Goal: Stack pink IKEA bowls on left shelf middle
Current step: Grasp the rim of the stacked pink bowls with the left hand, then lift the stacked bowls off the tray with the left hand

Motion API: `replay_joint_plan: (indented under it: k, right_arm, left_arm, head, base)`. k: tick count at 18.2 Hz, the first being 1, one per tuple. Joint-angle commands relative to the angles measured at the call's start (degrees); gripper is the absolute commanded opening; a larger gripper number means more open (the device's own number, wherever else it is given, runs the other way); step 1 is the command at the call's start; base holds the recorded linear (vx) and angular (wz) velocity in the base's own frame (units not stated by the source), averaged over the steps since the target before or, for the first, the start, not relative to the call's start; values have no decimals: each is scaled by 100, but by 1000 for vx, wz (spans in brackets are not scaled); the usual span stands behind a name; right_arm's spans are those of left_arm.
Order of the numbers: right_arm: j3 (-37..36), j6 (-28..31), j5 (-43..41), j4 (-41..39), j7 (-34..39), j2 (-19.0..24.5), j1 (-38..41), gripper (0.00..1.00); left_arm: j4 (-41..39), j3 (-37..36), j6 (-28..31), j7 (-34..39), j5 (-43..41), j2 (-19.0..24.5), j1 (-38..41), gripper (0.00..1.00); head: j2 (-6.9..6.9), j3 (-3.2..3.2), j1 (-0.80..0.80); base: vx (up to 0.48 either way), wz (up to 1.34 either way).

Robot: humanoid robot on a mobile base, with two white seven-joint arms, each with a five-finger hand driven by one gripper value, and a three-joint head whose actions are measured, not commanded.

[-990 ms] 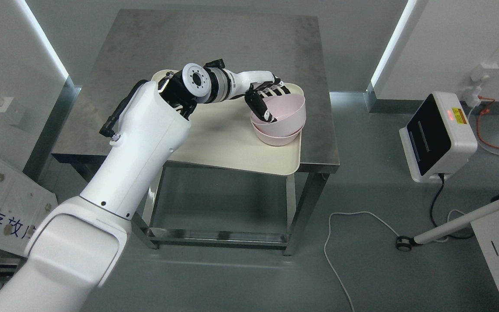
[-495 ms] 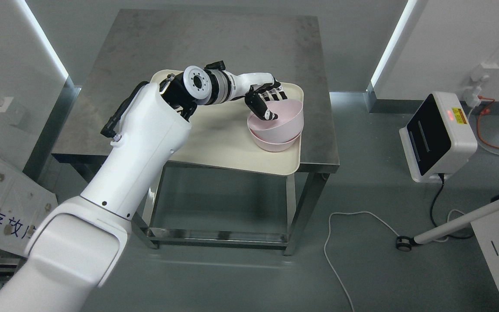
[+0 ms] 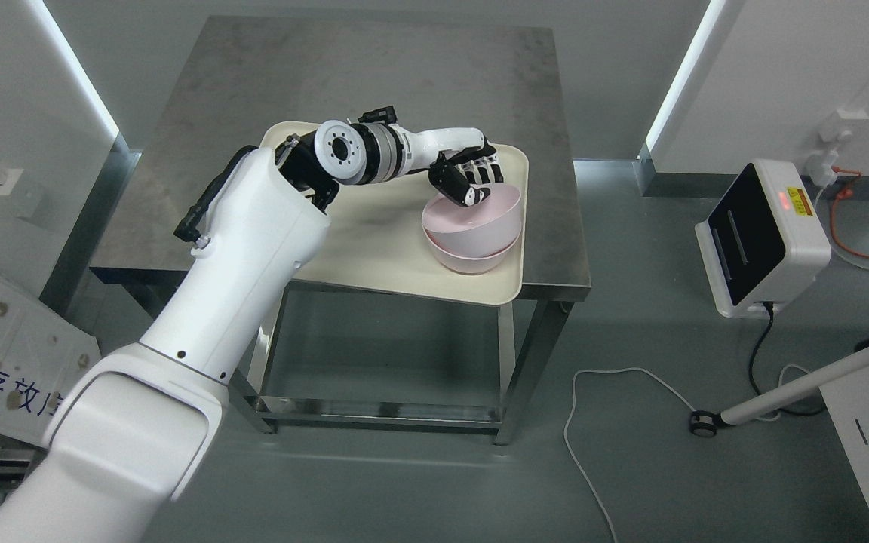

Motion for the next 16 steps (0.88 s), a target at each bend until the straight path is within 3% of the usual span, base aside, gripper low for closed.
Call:
replay_joint_plan:
  k: [1, 16]
  right_arm:
    - [-62, 5, 0, -193, 2, -100, 167, 100]
    - [-62, 5, 0, -193, 2, -100, 167, 100]
  left_arm:
    - [78, 422, -20, -40, 24, 100, -67, 0]
    - [-694, 827, -64, -233, 51, 100, -357, 0]
  head:
    - [0, 0, 0]
    - [0, 0, 0]
  base:
    - [0, 0]
    - [0, 0]
